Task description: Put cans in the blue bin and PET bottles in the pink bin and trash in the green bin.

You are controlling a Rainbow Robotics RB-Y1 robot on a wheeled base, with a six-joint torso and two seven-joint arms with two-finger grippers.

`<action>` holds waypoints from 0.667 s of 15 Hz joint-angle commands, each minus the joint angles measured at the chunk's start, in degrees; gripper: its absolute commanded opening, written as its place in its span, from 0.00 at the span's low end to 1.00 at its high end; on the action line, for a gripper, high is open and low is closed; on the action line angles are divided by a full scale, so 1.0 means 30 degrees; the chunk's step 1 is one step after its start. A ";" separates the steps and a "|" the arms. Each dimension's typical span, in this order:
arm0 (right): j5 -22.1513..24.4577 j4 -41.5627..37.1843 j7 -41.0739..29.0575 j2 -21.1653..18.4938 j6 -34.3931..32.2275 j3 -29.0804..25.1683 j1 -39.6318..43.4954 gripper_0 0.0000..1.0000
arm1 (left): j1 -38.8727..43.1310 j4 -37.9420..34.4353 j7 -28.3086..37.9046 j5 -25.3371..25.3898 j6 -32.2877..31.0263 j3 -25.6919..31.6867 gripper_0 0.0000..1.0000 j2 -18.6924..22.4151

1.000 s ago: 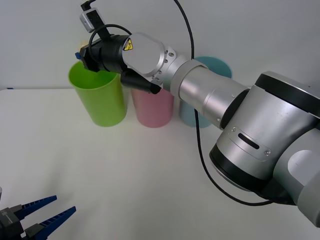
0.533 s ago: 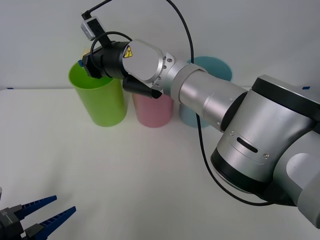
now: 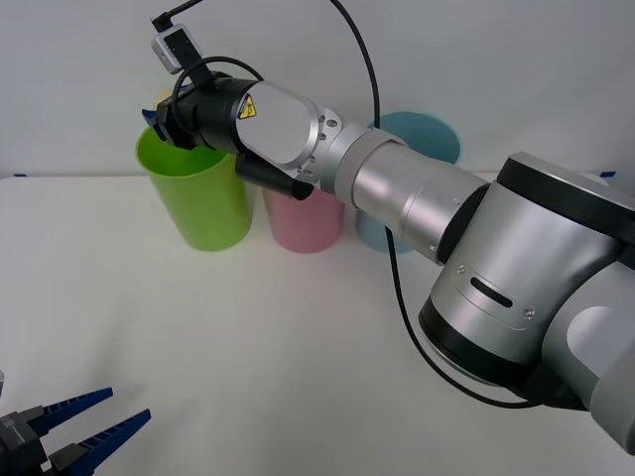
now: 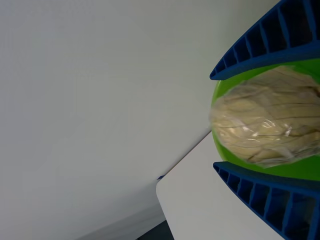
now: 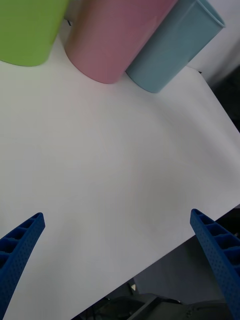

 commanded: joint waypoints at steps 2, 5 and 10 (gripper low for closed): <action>-0.0214 -0.0018 0.0211 -0.0013 0.0015 0.0002 0.0027 1.00 | 0.0000 0.0000 0.0000 0.0000 0.0000 0.0000 1.00 0.0000; -0.0243 -0.0018 0.0211 -0.0013 0.0015 0.0002 -0.0003 1.00 | 0.0000 0.0000 0.0000 0.0000 0.0000 0.0000 1.00 0.0000; -0.0712 -0.1893 0.0065 -0.1038 0.0015 -0.0526 0.0085 1.00 | 0.0000 0.0000 0.0000 0.0000 0.0000 0.0000 1.00 0.0000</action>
